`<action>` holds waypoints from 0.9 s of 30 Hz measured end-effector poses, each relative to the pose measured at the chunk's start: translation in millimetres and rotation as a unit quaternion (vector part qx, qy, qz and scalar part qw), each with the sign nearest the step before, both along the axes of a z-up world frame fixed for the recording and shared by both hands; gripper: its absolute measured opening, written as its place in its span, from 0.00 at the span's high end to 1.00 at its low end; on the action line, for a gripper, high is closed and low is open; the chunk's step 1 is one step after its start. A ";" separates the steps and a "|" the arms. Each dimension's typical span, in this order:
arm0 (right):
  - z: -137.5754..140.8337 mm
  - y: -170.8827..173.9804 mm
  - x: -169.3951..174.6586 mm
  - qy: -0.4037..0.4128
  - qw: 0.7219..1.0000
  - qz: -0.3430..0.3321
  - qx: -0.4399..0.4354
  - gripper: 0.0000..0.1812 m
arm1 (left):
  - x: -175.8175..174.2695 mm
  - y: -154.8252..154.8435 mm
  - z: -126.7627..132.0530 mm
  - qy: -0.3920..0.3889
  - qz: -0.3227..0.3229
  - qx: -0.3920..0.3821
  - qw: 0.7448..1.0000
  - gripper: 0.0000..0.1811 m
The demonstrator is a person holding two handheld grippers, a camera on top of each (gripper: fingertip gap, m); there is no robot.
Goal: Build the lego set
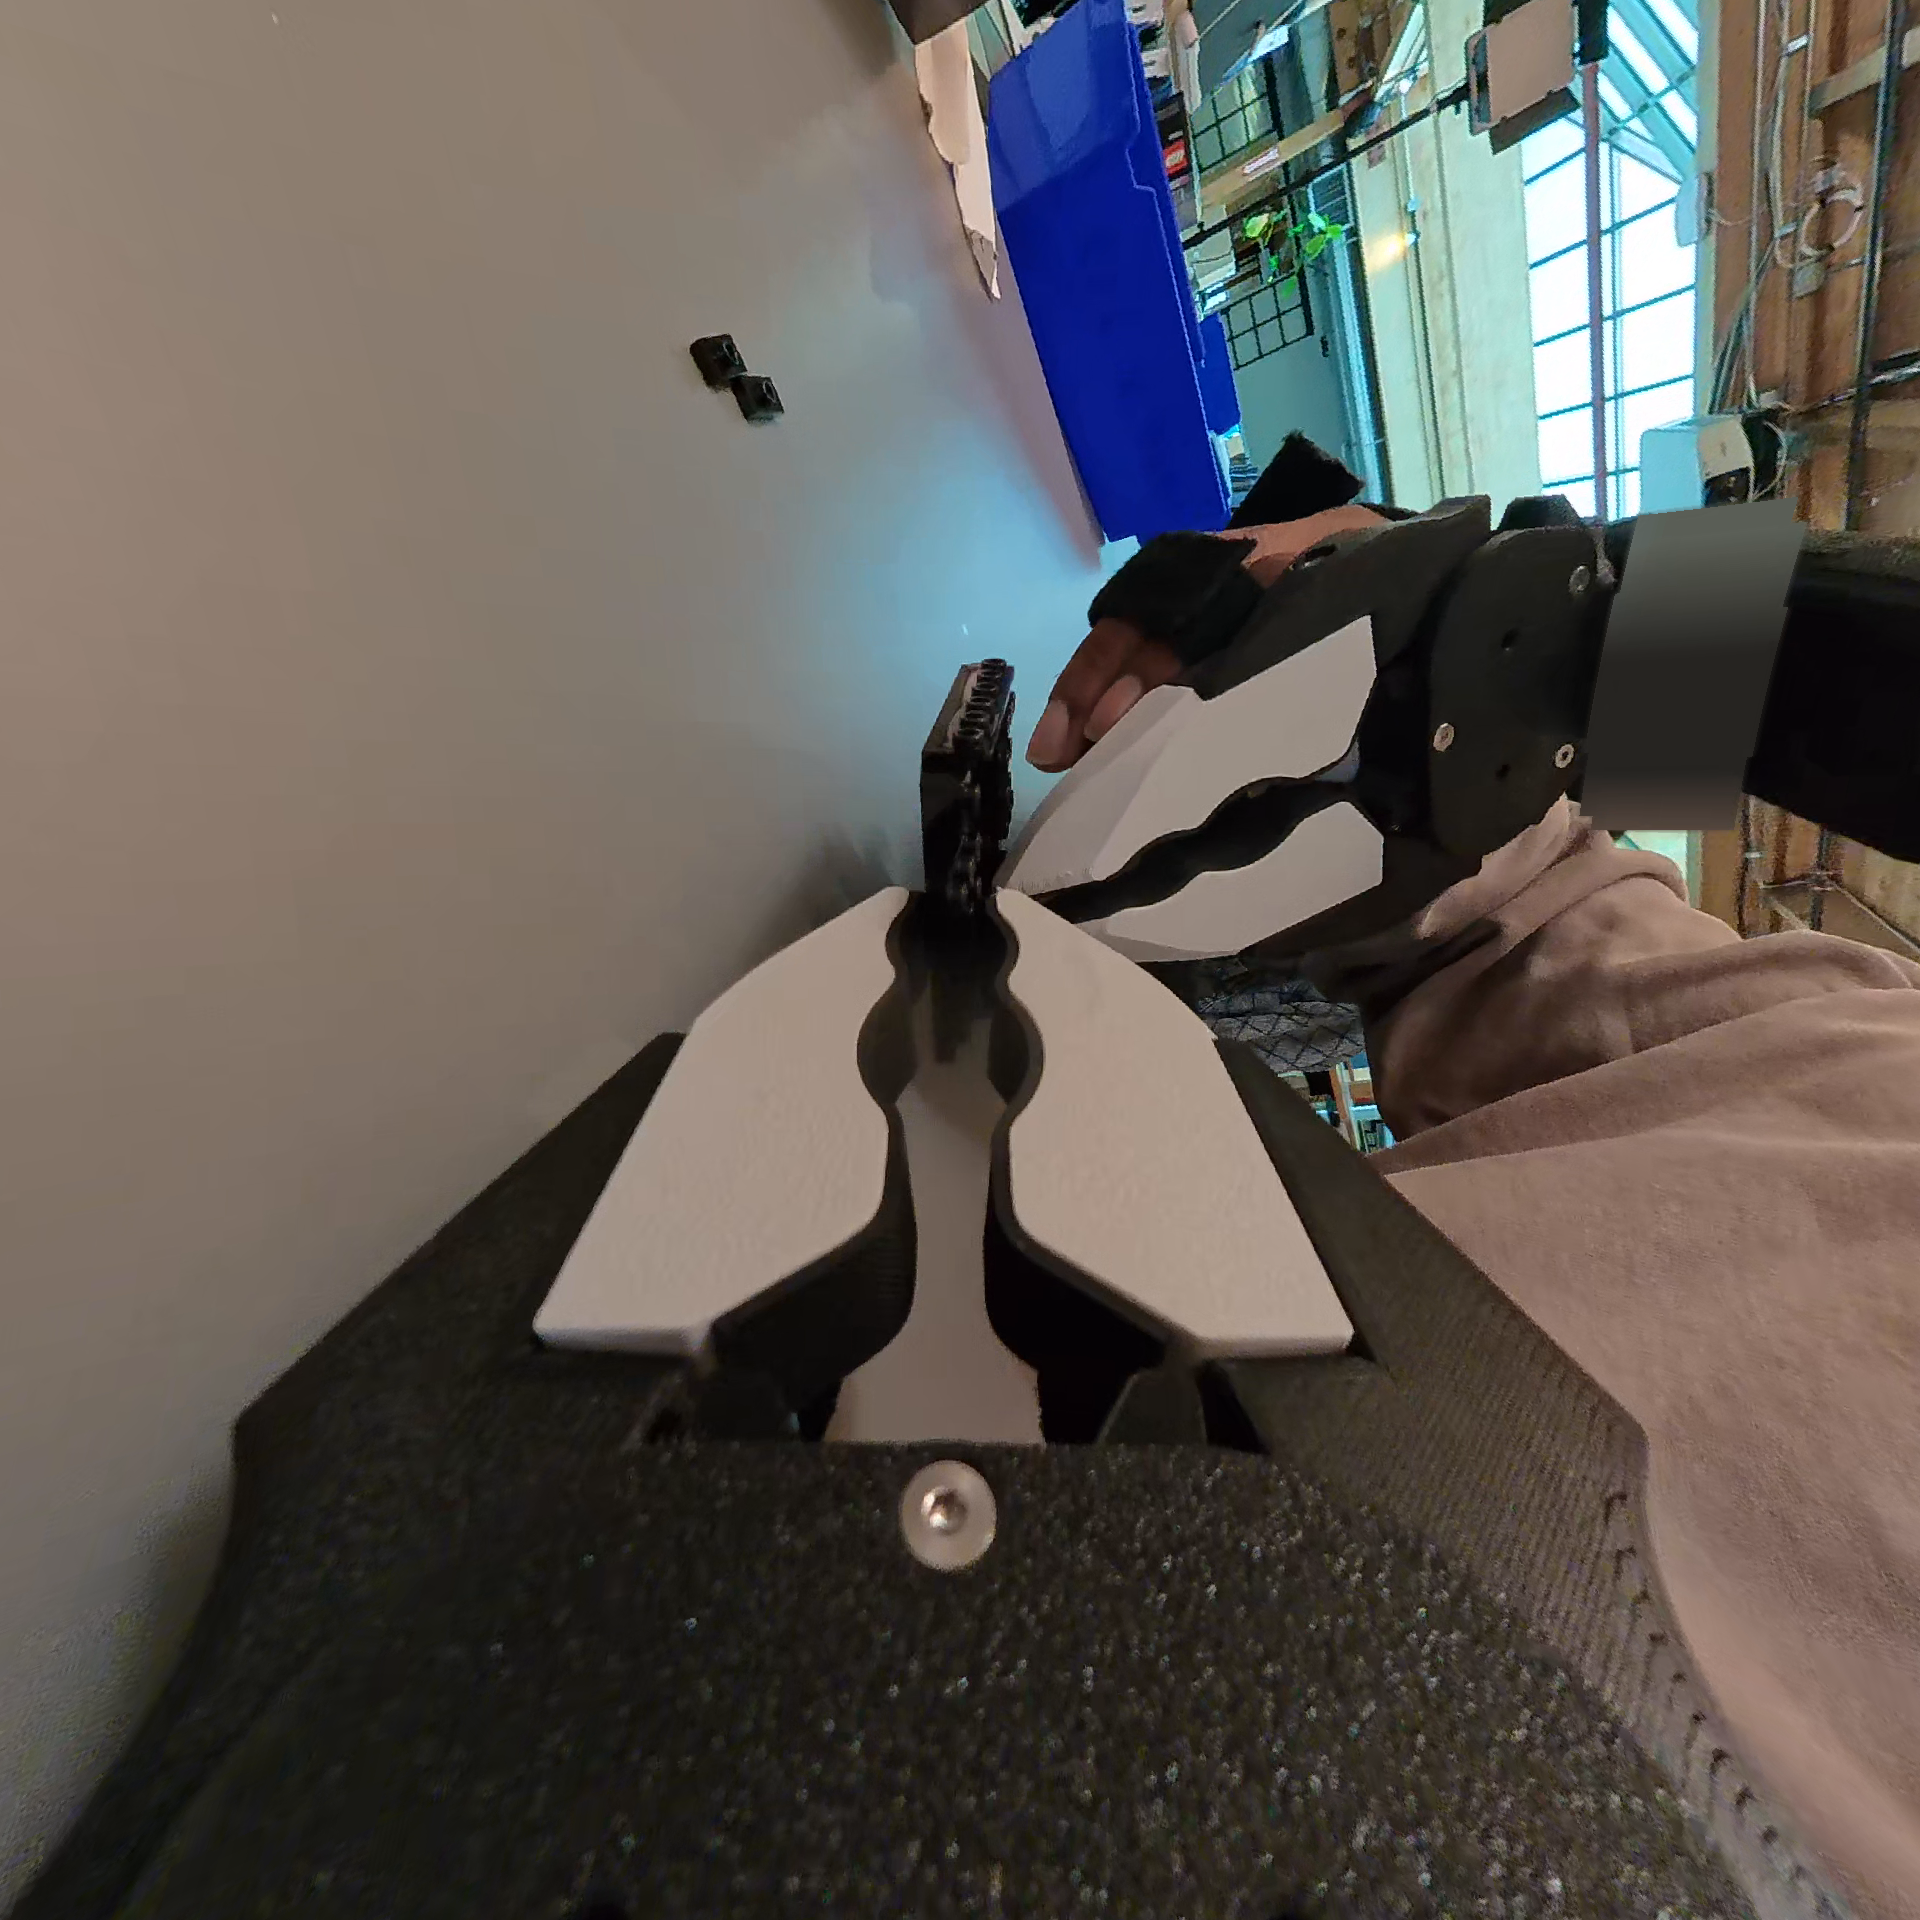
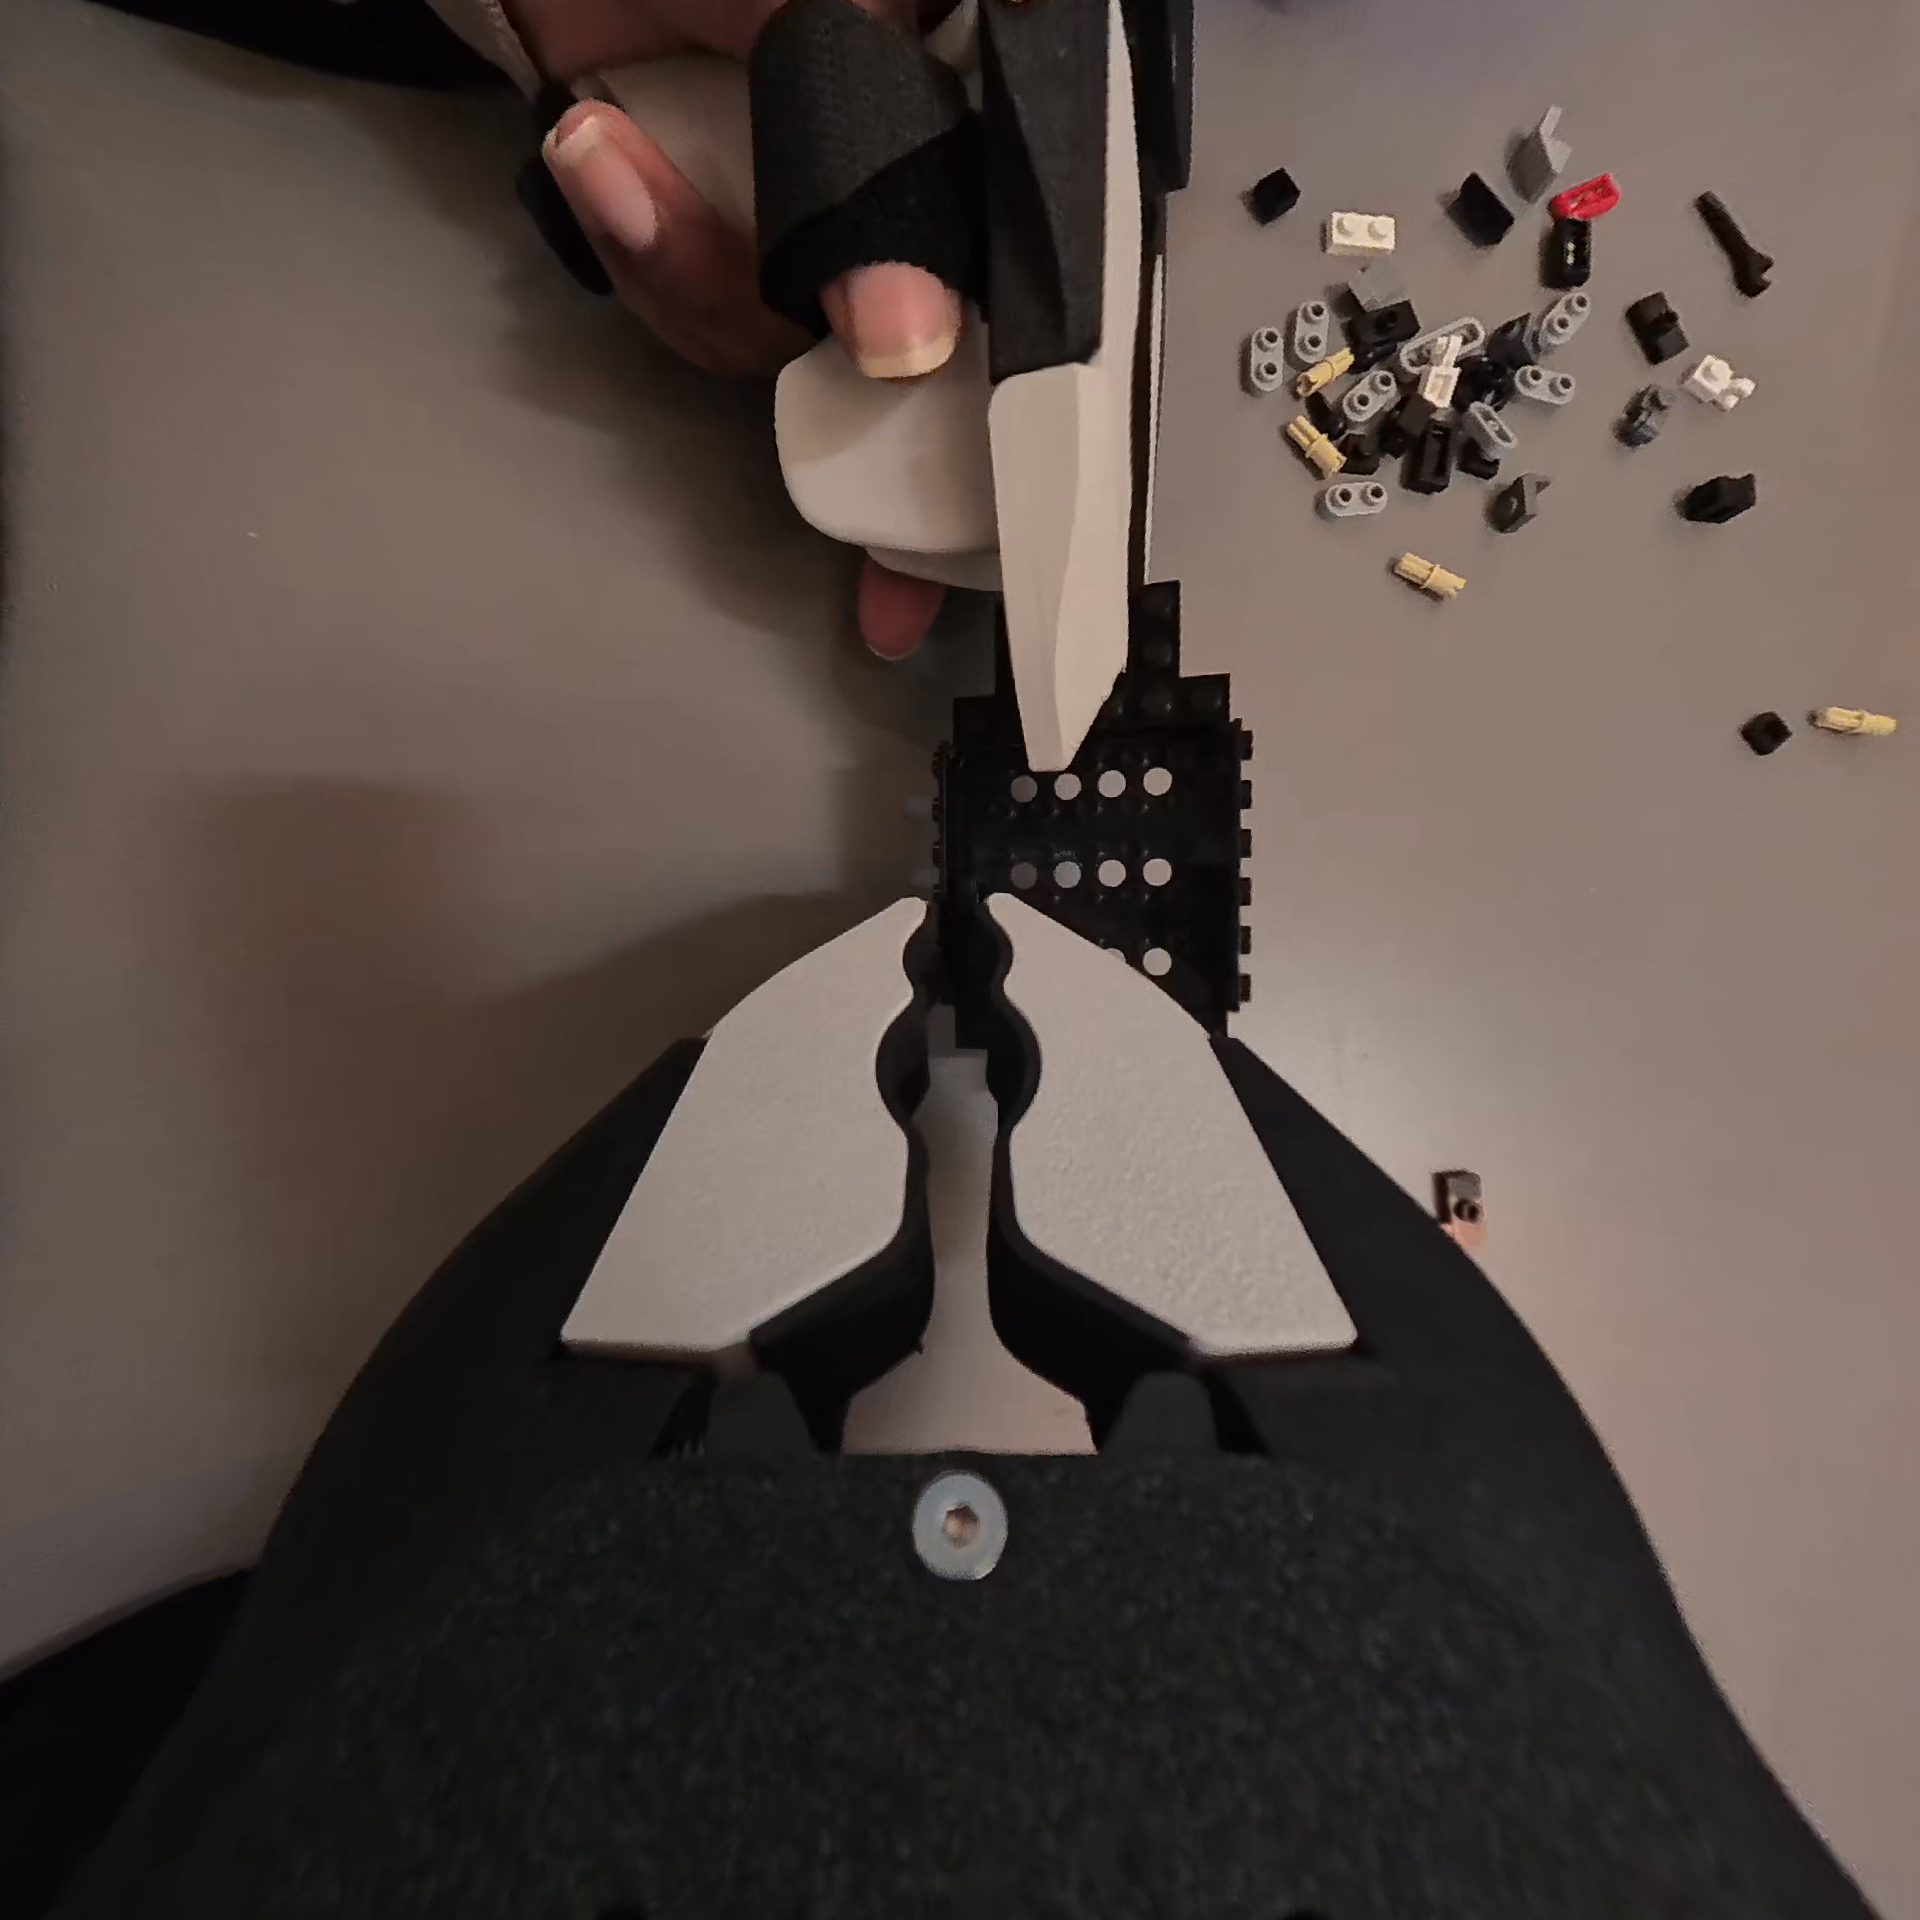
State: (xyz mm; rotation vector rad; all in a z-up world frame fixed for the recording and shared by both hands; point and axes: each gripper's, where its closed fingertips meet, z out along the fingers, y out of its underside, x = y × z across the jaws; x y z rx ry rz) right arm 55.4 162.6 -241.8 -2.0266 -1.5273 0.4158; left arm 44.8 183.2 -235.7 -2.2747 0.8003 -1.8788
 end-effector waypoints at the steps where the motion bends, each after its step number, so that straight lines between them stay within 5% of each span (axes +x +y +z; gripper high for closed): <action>1: 0.2 -0.1 0.0 0.004 1.000 -0.003 -0.005 0.97 | 0.1 0.0 0.3 0.000 0.000 0.001 1.000 0.95; 8: 5.9 3.8 0.6 0.073 0.993 -0.071 -0.062 0.98 | 0.1 3.7 3.5 -0.011 0.014 0.000 1.000 0.95; 15: 15.0 13.3 6.3 0.206 0.957 -0.190 -0.075 1.00 | 1.5 6.7 4.2 -0.019 0.032 -0.013 0.999 0.95; 20: 14.8 7.8 5.0 0.128 0.982 -0.140 0.000 0.98 | 3.3 2.7 3.4 -0.017 0.024 -0.010 1.000 0.95; 27: 4.4 0.8 1.8 0.061 0.994 -0.077 -0.040 0.96 | 3.5 -0.7 4.6 -0.015 0.018 0.002 1.000 0.95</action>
